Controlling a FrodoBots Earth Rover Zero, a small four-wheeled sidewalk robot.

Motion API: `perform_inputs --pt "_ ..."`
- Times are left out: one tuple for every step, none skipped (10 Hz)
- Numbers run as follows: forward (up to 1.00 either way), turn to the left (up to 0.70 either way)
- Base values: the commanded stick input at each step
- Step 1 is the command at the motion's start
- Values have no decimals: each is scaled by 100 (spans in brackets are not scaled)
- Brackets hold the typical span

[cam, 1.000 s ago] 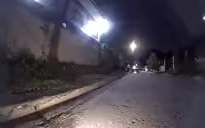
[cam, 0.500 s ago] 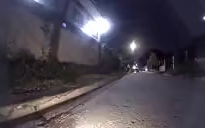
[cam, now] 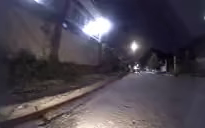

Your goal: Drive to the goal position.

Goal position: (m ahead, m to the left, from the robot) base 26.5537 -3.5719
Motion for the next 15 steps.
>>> perform_inputs --pt "50 0" --pt "50 0" --pt "50 0" --pt "50 0" --pt "50 0" --pt "50 0" --pt "50 -32" --pt "50 -50" --pt "50 -50" --pt "50 -50" --pt "50 -50" --pt "50 -50" --pt "50 -50" --pt "50 -50" --pt "50 -50"
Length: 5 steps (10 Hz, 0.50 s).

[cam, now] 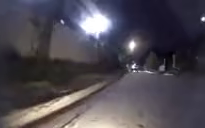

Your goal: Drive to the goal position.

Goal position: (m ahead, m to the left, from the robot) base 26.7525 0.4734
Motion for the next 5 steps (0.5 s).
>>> perform_inputs --pt "50 0" --pt "50 0" --pt "50 0" --pt "50 0" --pt "50 0"
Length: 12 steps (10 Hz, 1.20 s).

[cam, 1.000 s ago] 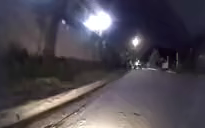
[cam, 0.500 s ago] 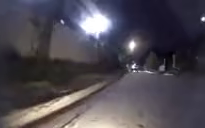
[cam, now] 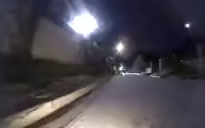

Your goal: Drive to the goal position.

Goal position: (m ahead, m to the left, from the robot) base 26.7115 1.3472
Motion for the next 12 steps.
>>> perform_inputs --pt "50 0" --pt "50 -3" --pt "50 -44" --pt "50 -50" --pt "50 -50" --pt "50 -50" --pt "50 -50" --pt "50 -21" --pt "50 0" --pt "50 -1" --pt "50 -13" --pt "50 -40"
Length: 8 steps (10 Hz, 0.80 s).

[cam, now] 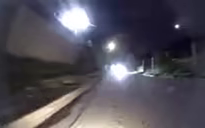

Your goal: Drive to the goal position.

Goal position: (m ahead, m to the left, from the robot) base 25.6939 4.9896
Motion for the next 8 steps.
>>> perform_inputs --pt "50 -50" --pt "50 -50" --pt "50 -7" --pt "50 0" --pt "50 0" --pt "50 0" --pt "50 0" --pt "50 0"
